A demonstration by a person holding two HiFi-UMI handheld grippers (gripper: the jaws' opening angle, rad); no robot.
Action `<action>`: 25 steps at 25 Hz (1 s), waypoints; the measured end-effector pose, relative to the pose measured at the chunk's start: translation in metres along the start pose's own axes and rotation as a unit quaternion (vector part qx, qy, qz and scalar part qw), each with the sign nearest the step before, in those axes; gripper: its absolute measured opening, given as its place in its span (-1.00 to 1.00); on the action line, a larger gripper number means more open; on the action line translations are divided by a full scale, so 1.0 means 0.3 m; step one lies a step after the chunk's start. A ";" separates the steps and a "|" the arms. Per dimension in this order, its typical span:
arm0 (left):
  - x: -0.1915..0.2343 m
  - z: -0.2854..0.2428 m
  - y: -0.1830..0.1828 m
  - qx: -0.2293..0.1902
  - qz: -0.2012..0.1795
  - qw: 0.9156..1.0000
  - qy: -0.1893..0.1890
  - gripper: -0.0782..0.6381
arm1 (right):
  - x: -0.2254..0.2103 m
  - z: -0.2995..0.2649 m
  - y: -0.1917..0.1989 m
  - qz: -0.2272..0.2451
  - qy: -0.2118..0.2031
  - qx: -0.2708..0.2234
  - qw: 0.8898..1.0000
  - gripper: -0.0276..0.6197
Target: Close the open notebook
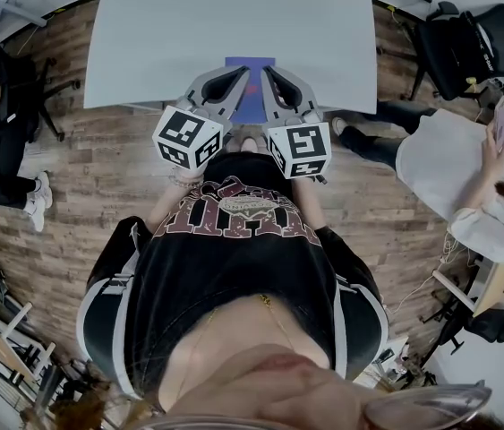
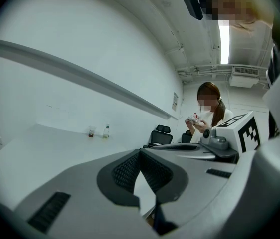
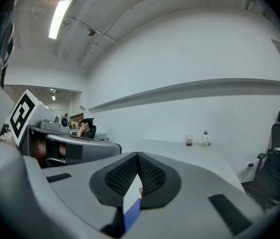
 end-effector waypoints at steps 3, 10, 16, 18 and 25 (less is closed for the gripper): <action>0.001 -0.006 -0.005 0.000 -0.002 1.000 0.000 -0.65 | -0.005 -0.003 -0.001 0.001 0.000 0.002 1.000 -0.86; 0.015 -0.001 -0.009 0.001 -0.003 1.000 -0.002 -0.65 | 0.008 -0.017 -0.007 0.001 -0.003 0.002 1.000 -0.86; 0.032 0.002 -0.010 0.002 -0.001 1.000 -0.001 -0.65 | 0.016 -0.033 -0.004 0.003 -0.006 0.007 1.000 -0.86; 0.033 0.001 -0.009 0.003 0.000 1.000 -0.001 -0.65 | 0.018 -0.036 0.000 0.004 -0.007 0.011 1.000 -0.86; 0.035 -0.006 -0.006 0.006 0.000 1.000 0.002 -0.65 | 0.019 -0.042 0.006 0.006 -0.006 0.015 1.000 -0.86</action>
Point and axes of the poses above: the fingertips, and each gripper's own axes: z backward along the fingers, x to its left, y out of its underside, the point moved 4 cm from there along z, backward along the fingers, and after that the axes turned 12 degrees about y, right-handed, at the moved point
